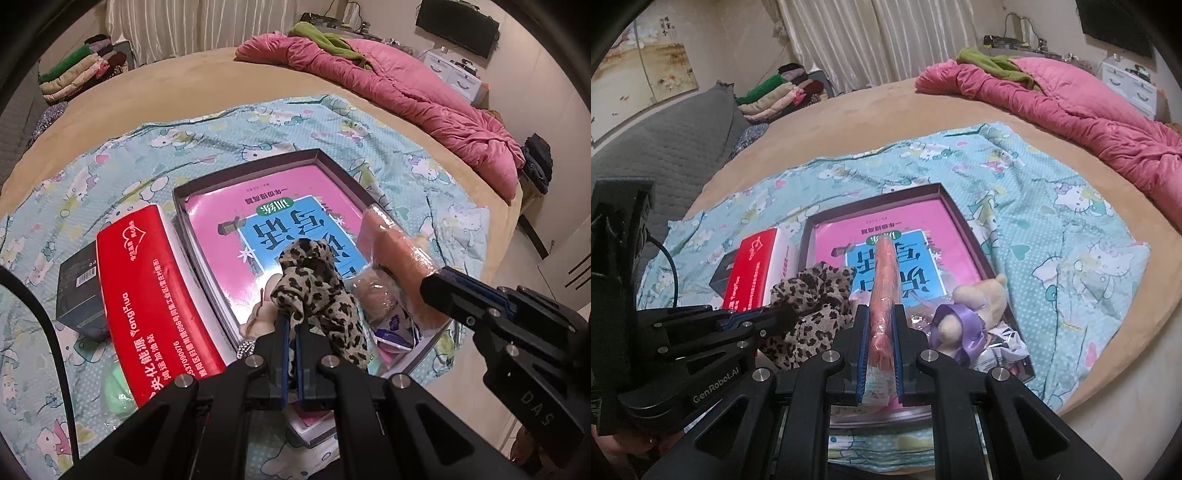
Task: Organize soft objects
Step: 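Lower both items onto the tray and open the right gripper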
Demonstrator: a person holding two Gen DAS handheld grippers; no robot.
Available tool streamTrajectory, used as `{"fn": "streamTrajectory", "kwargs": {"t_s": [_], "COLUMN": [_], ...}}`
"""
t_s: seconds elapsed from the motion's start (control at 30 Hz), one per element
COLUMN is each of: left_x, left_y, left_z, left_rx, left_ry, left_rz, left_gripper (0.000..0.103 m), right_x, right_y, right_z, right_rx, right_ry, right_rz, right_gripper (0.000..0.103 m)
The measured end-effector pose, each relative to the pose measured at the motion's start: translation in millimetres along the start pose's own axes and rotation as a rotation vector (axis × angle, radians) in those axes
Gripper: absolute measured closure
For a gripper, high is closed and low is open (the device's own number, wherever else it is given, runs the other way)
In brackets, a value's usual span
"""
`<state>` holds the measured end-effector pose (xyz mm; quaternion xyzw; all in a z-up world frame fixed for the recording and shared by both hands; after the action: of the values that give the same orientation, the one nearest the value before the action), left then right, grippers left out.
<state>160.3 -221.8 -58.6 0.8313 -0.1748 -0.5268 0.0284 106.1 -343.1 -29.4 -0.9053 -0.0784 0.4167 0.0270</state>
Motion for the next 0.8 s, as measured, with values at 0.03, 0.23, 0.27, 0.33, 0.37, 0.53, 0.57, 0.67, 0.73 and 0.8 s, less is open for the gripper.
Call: {"fn": "streamTrajectory", "kwargs": {"t_s": [0.03,0.23,0.27,0.33,0.37,0.53,0.57,0.67,0.73,0.8], "left_x": [1,7,7,9,9,12,13,14,15,16], "left_y": [-1,-5,-5,-6,-7,-8,-9,-9,-10,-10], "left_z": [0,0,0,0,0,0,-1,0,0,0], "left_rx": [-0.001,-0.014,-0.015,-0.017,-0.019,-0.023,-0.025,-0.03,-0.033,-0.034], "left_ry": [-0.001,-0.007,-0.009,-0.011,-0.012,-0.015,-0.016,-0.02,-0.02,-0.024], "left_rz": [-0.001,-0.001,0.0,0.0,0.005,0.004,0.006,0.012,0.013,0.015], "left_gripper": [0.1,0.1,0.1,0.1,0.1,0.1,0.1,0.1,0.1,0.1], "right_x": [2,11,12,15,16,22,24,28,30,32], "right_y": [0,-2,-3,-5,-6,-8,-8,-8,-8,-7], "right_z": [0,4,4,5,5,4,4,6,6,7], "right_rx": [0.0,0.003,0.002,-0.004,-0.005,-0.01,-0.011,-0.01,-0.009,-0.007], "right_ry": [-0.003,-0.021,-0.025,-0.03,-0.032,-0.043,-0.046,-0.058,-0.062,-0.065], "right_rz": [0.0,-0.013,-0.016,-0.019,-0.02,-0.032,-0.03,-0.029,-0.028,-0.024], "right_gripper": [0.092,0.092,0.092,0.092,0.092,0.091,0.091,0.09,0.09,0.09]}}
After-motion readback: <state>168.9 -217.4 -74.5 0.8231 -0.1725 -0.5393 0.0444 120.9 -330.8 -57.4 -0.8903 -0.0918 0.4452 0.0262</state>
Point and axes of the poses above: each gripper's, at about its wrist camera, not at the fingertips, and x roughly the way its jaws point, y to its right, z to its underside, the point moved 4 cm from there along x, roughly the way its jaws point, and after that the axes turned 11 degrees about -x, right-handed, at the moved point
